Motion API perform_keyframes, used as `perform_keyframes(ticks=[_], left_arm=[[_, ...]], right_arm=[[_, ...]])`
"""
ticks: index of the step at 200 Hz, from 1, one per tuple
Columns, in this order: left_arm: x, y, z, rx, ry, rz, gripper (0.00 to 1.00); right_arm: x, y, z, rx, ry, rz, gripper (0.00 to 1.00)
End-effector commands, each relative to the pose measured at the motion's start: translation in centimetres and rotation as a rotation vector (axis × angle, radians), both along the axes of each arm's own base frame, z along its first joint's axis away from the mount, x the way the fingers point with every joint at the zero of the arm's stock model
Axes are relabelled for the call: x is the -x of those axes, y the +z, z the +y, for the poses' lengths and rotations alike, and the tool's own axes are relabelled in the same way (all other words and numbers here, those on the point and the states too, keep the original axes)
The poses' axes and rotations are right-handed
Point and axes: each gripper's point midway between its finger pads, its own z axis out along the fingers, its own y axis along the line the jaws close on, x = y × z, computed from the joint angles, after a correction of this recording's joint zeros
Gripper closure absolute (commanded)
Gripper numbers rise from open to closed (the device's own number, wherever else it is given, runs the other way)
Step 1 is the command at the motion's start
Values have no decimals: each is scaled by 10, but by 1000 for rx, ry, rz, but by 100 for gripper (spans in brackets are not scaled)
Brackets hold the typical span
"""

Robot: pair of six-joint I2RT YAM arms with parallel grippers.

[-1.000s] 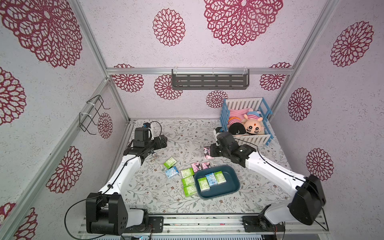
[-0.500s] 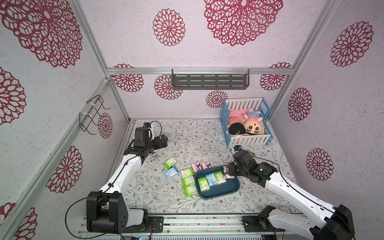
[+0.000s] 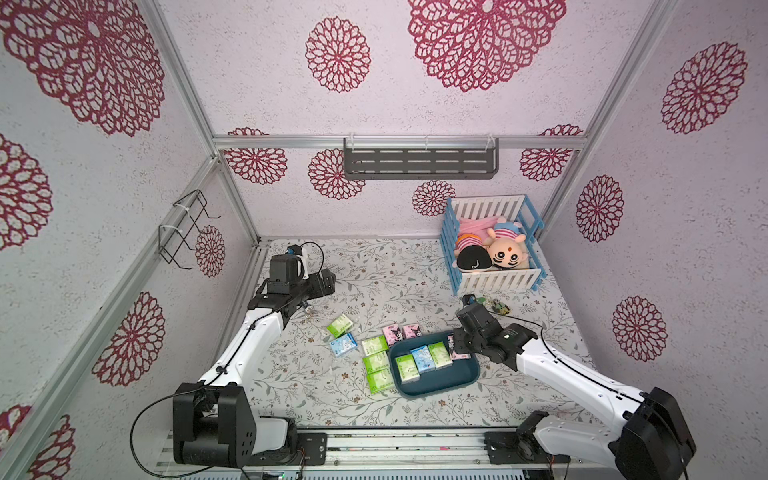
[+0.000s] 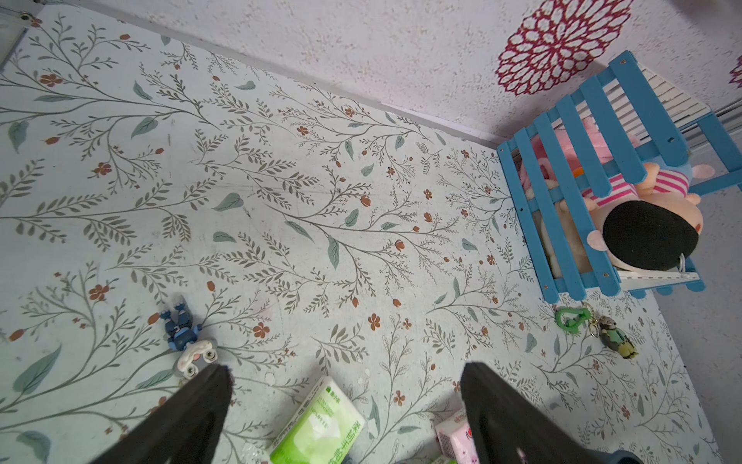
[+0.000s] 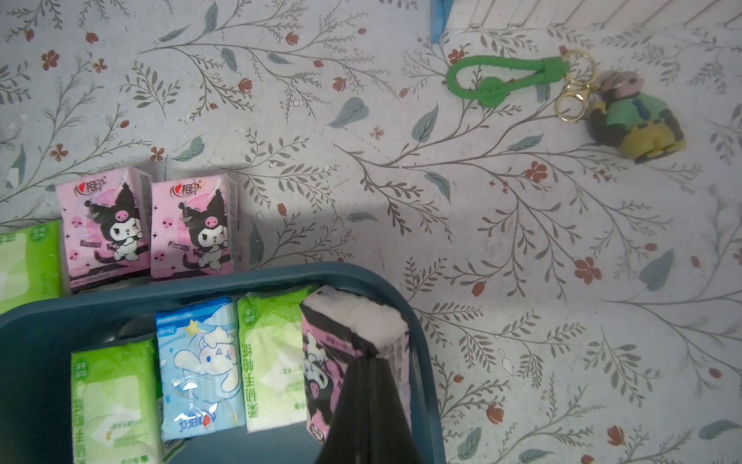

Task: Put the pocket tissues into the storage box
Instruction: Place the pocket tissues in the storage box.

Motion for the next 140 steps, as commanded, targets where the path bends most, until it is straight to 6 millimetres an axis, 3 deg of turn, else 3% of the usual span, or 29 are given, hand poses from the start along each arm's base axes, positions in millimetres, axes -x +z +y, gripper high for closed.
perform_keyframes(ticks=[1,37,91,126,140], left_arm=[[-2,0,-3,-7,-13,-3,3],[-1,-1,-2,-13,-15,3,3],[-2,-1,-2,-18,-17,5,3],[-2,-2,-2,-16,-16,7,3],[-1,-2,-2,-17,-14,8,3]], right_arm=[[-15,4,4,0,13,-62,100],[-17,-9,10,-10,27,-47,100],[-19,-23,16,-23,35,-31,83],[-23,-20,17,-26,31,-39,57],[-22,-13,17,-36,28,-44,53]])
